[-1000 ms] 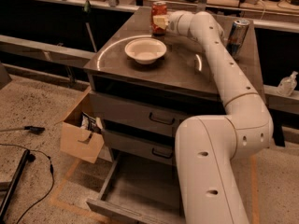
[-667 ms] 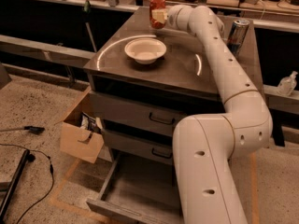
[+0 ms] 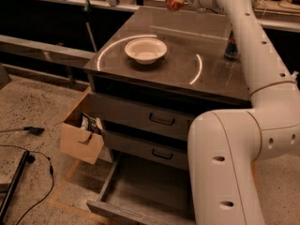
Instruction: Place coke can into bottom drawer
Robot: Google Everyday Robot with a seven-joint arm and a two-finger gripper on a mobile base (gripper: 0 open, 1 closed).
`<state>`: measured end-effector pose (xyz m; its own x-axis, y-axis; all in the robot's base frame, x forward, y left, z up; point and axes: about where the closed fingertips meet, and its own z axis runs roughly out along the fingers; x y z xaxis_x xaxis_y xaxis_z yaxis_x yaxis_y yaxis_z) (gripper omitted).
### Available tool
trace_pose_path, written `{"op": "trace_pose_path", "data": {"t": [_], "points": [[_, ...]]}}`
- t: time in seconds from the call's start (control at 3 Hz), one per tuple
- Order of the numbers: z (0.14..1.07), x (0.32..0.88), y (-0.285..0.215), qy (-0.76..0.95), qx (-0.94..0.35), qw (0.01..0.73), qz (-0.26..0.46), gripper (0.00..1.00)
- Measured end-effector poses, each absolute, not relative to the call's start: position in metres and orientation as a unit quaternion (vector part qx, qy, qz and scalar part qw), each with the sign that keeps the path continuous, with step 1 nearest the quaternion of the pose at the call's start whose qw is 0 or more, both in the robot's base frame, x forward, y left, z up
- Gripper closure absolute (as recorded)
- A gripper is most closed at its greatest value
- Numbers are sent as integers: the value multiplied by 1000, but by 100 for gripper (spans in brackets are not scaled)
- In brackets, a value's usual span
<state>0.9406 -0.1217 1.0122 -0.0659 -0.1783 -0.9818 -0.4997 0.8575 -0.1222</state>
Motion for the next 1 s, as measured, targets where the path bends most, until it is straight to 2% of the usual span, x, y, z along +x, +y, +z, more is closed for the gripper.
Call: {"op": "trace_pose_path", "data": {"t": [0.67,1.0], "points": [[1071,868,-164,716,-263,630,147,100],[1071,868,-164,716,-263,630,147,100]]}}
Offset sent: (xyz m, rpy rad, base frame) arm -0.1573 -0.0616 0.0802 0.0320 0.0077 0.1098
